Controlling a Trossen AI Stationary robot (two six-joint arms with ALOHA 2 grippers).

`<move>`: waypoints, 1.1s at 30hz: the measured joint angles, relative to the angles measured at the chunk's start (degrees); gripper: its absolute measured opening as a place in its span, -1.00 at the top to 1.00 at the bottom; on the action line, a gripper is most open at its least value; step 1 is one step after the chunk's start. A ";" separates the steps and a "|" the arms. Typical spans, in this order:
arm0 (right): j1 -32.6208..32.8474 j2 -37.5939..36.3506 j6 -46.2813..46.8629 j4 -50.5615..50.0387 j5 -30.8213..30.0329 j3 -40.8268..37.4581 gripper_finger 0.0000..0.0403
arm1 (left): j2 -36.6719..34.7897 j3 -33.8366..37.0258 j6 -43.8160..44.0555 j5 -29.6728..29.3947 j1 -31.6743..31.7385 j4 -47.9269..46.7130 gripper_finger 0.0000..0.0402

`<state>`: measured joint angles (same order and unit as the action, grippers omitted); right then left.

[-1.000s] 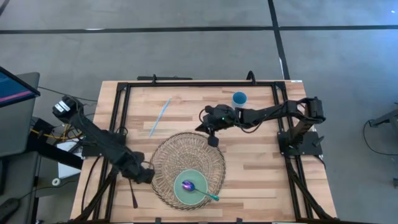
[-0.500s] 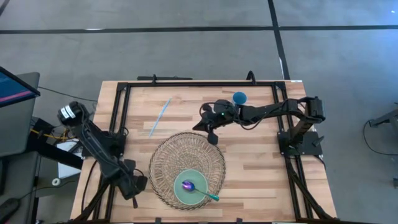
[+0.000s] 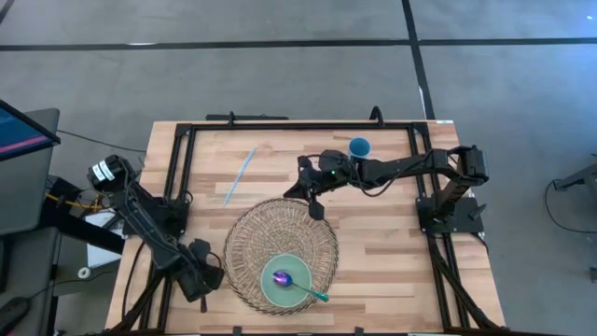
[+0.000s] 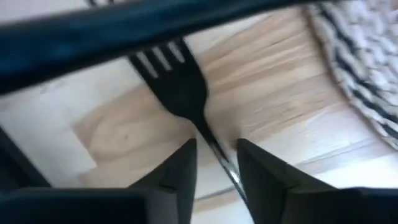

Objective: Pick & Place Utensil
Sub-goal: Put the black fork into the light blue bowl

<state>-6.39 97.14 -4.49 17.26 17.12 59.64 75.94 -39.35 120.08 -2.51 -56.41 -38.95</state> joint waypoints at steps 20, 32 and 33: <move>0.02 0.00 1.09 0.02 -0.02 0.00 0.97 | -3.53 -0.09 -12.71 -10.11 0.56 0.01 0.95; 0.95 0.00 2.47 2.05 -0.46 -0.02 0.97 | -14.28 -2.38 -22.16 -11.51 7.58 7.90 0.94; 1.18 0.00 2.45 2.75 -0.46 -0.02 0.97 | -14.36 -2.38 -25.17 -10.08 9.32 10.60 0.94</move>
<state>-5.21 97.14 -2.04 20.00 16.67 59.61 61.59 -41.74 94.91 -12.58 -47.09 -28.35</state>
